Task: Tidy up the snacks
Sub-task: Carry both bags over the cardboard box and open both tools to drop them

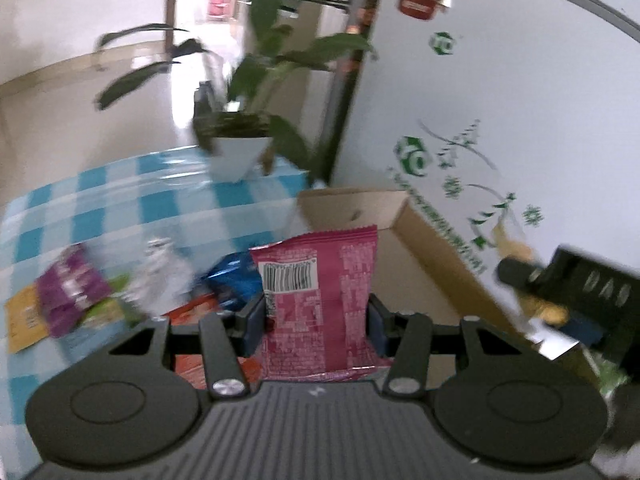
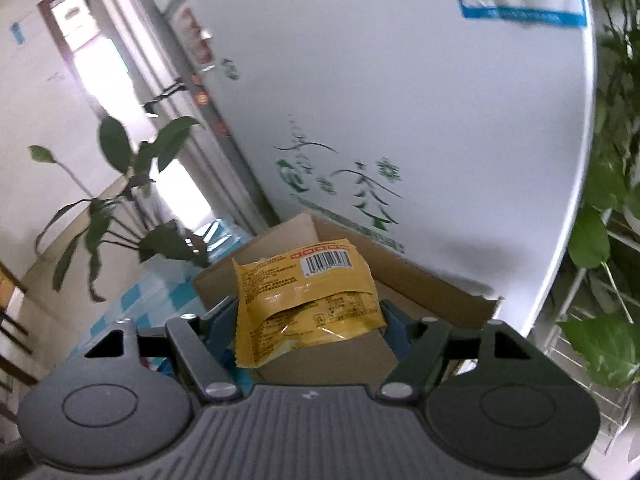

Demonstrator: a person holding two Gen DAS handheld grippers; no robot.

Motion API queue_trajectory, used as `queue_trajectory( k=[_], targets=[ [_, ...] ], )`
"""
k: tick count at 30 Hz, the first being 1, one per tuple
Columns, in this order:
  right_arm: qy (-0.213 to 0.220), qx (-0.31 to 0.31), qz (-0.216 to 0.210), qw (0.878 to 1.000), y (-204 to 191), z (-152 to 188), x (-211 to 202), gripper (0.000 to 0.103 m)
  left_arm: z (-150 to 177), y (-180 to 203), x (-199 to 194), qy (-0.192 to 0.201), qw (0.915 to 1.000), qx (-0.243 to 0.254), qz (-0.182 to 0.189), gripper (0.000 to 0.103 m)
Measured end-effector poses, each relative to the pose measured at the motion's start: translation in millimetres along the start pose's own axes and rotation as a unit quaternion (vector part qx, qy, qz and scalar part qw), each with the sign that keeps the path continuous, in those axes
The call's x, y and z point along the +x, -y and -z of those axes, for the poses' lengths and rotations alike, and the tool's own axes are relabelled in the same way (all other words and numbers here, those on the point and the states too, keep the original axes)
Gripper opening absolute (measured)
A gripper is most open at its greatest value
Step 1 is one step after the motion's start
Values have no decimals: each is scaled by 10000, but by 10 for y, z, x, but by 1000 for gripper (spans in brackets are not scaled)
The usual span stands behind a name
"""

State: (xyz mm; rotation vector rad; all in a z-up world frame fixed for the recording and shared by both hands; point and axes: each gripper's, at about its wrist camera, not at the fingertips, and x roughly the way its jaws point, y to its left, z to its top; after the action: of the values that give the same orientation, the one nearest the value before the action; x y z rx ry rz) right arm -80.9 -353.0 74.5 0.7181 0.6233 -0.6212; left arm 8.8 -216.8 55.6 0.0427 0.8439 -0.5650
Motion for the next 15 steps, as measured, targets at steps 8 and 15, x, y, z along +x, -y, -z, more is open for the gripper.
queue_trajectory(
  k=[8, 15],
  targets=[
    [-50, 577, 460, 9973, 129, -18, 114, 99, -118, 392, 563, -302, 9973, 253, 627, 55],
    [-35, 687, 625, 9957, 223, -13, 125, 99, -28, 474, 898, -469, 9959, 377, 669, 66]
  ],
)
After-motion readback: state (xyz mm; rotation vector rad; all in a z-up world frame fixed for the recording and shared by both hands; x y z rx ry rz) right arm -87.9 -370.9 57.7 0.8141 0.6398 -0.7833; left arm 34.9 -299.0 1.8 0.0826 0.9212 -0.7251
